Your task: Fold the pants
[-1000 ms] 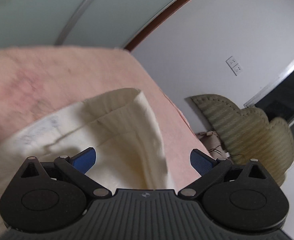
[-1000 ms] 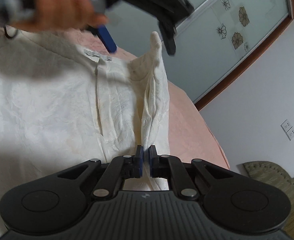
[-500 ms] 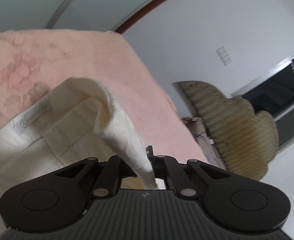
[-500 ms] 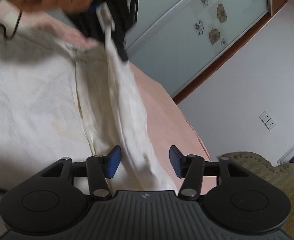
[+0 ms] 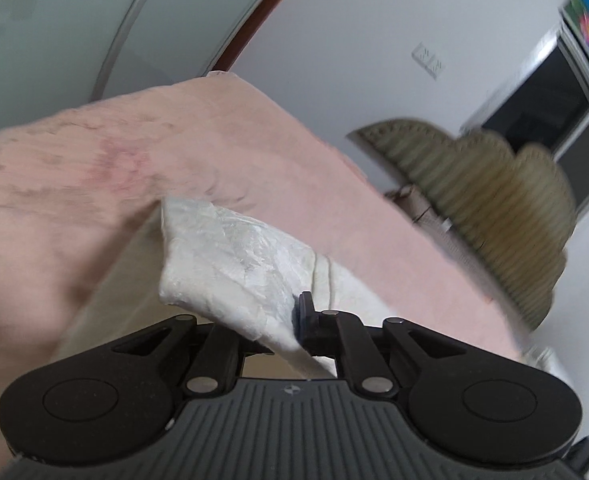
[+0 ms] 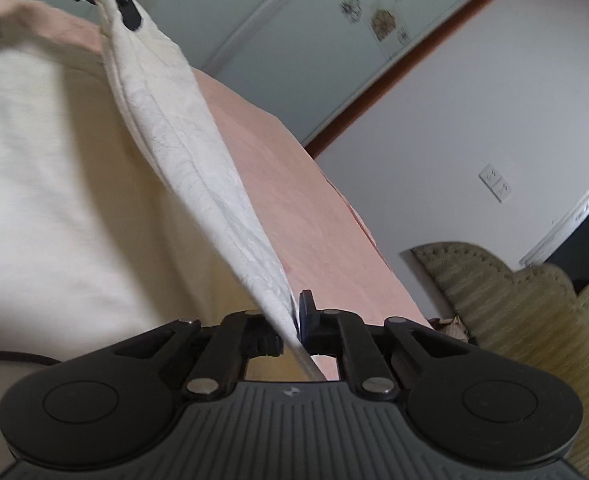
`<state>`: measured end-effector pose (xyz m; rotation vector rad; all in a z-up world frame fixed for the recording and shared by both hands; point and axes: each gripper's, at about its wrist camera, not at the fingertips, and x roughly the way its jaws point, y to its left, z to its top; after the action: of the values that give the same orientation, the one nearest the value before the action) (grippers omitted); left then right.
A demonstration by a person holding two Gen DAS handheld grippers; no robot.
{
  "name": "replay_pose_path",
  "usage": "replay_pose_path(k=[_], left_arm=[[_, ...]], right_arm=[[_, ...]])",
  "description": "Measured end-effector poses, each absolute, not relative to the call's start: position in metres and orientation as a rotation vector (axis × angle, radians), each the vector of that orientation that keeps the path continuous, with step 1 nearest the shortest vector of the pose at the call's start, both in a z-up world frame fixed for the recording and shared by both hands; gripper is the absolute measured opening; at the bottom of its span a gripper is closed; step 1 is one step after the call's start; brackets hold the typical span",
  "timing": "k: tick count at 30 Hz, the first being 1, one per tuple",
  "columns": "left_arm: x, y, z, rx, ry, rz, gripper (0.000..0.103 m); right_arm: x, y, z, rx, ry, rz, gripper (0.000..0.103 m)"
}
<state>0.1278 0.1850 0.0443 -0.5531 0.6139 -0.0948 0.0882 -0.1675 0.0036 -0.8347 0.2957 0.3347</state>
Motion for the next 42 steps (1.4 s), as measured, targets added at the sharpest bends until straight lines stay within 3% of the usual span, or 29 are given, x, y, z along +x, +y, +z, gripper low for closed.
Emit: replay_pose_path(k=[9,22,26,30,36,42], left_arm=[[0.081,0.189,0.006,-0.354,0.718,0.01,0.014],[0.074,0.169,-0.006,-0.205,0.628,0.092,0.025],[0.059,0.167,0.005,-0.172,0.6,0.178,0.05],[0.039,0.168,0.02,-0.093,0.526,0.32,0.053],[0.028,0.138,0.053,-0.05,0.427,0.286,0.054],[0.052,0.037,0.043,0.05,0.488,-0.052,0.06]], right_arm=[[0.007,-0.14,-0.012,-0.881,0.366,0.466,0.006],[-0.005,-0.131,-0.037,-0.781,0.422,0.435,0.006],[-0.011,-0.126,-0.04,-0.787,0.408,0.379,0.007],[-0.028,-0.126,-0.042,-0.879,0.387,0.335,0.01],[-0.046,-0.174,-0.009,-0.635,0.47,0.393,0.01],[-0.031,-0.216,-0.005,-0.379,0.571,0.355,0.01]])
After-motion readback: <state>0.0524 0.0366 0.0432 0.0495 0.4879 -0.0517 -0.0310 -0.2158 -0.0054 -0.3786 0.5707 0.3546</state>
